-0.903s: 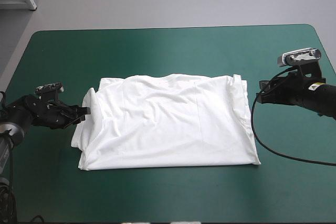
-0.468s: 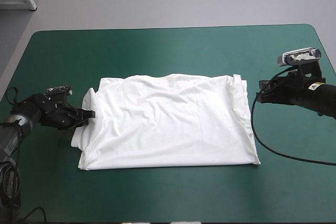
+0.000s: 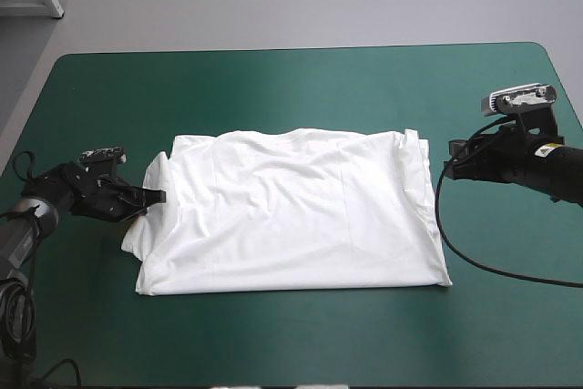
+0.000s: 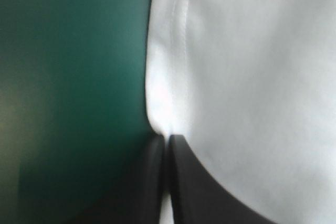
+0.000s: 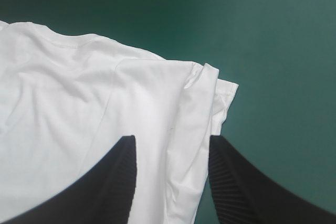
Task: Fold the cloth
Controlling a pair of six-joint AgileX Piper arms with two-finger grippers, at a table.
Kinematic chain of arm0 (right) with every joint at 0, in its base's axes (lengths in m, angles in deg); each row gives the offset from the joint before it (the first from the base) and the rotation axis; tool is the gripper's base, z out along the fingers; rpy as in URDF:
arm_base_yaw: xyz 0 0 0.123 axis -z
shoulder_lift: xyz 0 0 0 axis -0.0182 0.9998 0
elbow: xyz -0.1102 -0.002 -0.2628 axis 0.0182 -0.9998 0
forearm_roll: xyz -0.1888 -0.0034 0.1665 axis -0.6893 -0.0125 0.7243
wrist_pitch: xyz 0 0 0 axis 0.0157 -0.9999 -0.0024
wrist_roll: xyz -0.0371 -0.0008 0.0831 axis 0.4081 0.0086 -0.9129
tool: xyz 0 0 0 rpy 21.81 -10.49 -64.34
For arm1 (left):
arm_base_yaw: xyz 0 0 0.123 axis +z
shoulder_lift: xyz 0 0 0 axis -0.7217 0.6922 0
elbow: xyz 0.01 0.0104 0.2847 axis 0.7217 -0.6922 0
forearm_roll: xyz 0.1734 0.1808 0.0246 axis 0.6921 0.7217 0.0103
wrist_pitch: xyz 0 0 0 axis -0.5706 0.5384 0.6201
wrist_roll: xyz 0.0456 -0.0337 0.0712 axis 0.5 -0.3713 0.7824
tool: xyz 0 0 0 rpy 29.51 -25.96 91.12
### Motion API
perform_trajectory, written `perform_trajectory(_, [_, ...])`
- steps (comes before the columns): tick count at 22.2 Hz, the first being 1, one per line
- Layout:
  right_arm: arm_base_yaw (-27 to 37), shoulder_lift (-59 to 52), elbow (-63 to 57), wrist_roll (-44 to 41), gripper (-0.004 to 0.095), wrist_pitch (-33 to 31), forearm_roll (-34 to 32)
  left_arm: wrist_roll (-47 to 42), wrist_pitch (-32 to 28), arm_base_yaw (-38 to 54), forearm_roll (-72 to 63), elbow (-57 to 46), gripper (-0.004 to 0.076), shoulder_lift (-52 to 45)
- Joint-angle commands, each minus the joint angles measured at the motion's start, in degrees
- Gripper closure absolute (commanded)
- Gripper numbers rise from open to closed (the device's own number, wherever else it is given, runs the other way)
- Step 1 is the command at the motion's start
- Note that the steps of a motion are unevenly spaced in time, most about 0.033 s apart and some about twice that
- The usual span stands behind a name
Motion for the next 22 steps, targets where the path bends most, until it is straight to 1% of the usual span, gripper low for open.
perform_trajectory(1, [0.3,-0.9,2.0,0.4,0.0495,2.3,1.9,0.0,-0.2,-0.5,-0.9,1.1,0.0703,-5.1])
perform_trajectory(5, [0.3,-0.9,2.0,0.4,0.0495,2.3,1.9,0.0,3.4,-0.6,-2.5,1.1,0.0703,-11.8])
perform_trajectory(7, [0.3,-0.9,2.0,0.4,0.0495,2.3,1.9,2.4,6.2,-1.4,-5.4,1.1,0.0703,-14.9])
perform_trajectory(8, [0.3,-0.9,2.0,0.4,0.0495,2.3,1.9,3.1,8.2,-2.6,-7.1,1.1,0.0703,-15.8])
perform_trajectory(10, [0.3,-0.9,2.0,0.4,0.0495,2.3,1.8,3.7,9.8,-6.2,-8.9,1.1,0.0705,-15.9])
perform_trajectory(11, [0.3,-0.9,2.0,0.4,0.0495,2.3,1.8,3.7,9.2,-8.4,-9.3,1.1,0.0705,-15.9])
perform_trajectory(13, [0.3,-0.9,2.0,0.4,0.0495,2.3,1.8,3.1,5.9,-14.9,-9.4,1.1,0.0705,-15.6])
perform_trajectory(15, [0.3,-0.9,2.0,0.4,0.0495,2.3,1.8,3.1,5.8,-19.7,-9.4,1.1,0.0705,-14.0])
perform_trajectory(18, [0.3,-0.9,2.0,0.4,0.0494,1.9,1.8,3.2,5.3,-22.7,-8.9,1.1,0.0704,-11.6])
perform_trajectory(19, [0.3,-0.9,2.0,0.4,0.0494,1.6,1.8,3.7,5.1,-23.3,-8.8,1.1,0.0696,-10.8])
perform_trajectory(20, [0.3,-0.9,2.0,0.4,0.0494,0.9,1.8,4.7,5.2,-23.5,-9.5,1.1,0.0662,-10.1])
perform_trajectory(21, [0.3,-0.9,2.0,0.6,0.0494,0.7,1.8,5.9,5.6,-23.5,-10.4,1.1,0.0617,-9.8])
perform_trajectory(22, [0.3,-0.9,2.0,0.7,0.0494,0.6,1.7,6.9,6.2,-23.5,-11.7,1.1,0.0554,-9.8])
